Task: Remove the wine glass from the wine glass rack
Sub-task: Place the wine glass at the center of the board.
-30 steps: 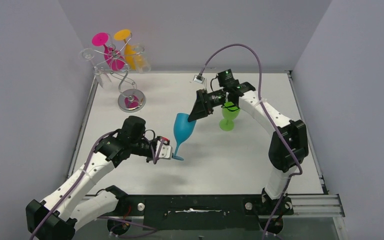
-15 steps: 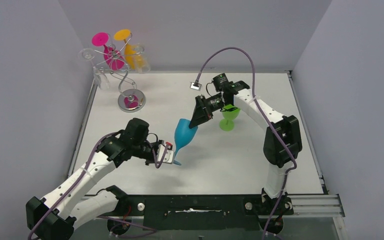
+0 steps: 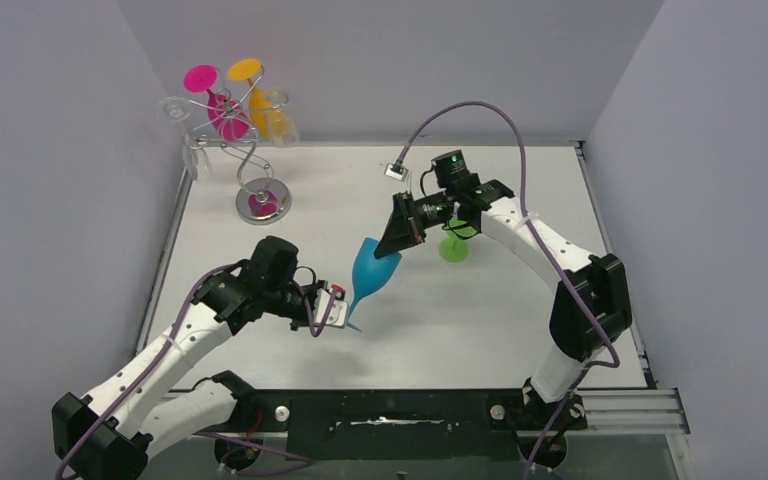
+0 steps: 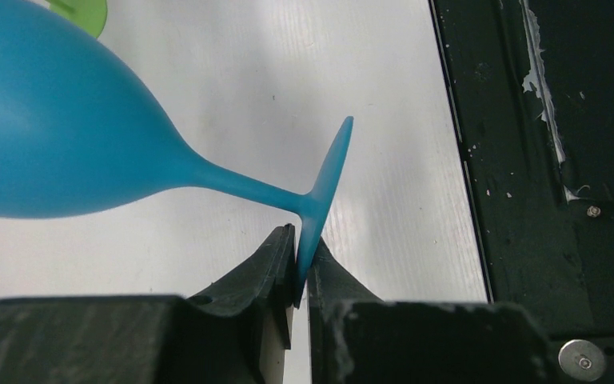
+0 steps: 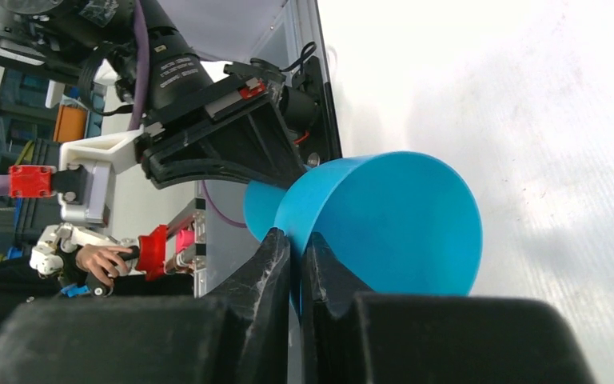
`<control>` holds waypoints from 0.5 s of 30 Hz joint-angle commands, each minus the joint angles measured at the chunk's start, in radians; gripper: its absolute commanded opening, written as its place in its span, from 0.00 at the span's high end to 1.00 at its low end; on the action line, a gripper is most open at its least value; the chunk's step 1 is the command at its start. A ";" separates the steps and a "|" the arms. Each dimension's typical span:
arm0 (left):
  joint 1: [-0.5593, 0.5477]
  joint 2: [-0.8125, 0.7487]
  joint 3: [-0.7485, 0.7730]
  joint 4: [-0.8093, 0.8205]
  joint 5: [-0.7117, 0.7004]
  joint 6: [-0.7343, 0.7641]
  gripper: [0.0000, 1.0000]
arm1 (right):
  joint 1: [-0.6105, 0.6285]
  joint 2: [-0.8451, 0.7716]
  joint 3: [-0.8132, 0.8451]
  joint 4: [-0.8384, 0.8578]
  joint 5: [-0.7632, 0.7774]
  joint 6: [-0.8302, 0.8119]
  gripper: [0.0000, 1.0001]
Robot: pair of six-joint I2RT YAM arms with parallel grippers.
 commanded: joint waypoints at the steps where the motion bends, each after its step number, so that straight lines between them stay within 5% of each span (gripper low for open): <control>1: 0.003 -0.022 0.010 0.116 -0.012 -0.036 0.90 | 0.026 -0.109 -0.064 0.111 0.163 0.072 1.00; 8: 0.001 -0.052 -0.020 0.208 0.005 -0.111 0.71 | 0.026 -0.209 -0.159 0.208 0.289 0.114 1.00; 11: 0.000 -0.050 -0.018 0.215 0.008 -0.112 0.45 | 0.027 -0.238 -0.182 0.212 0.338 0.115 1.00; 15: 0.000 -0.056 -0.019 0.228 -0.011 -0.119 0.38 | 0.031 -0.277 -0.205 0.189 0.432 0.111 1.00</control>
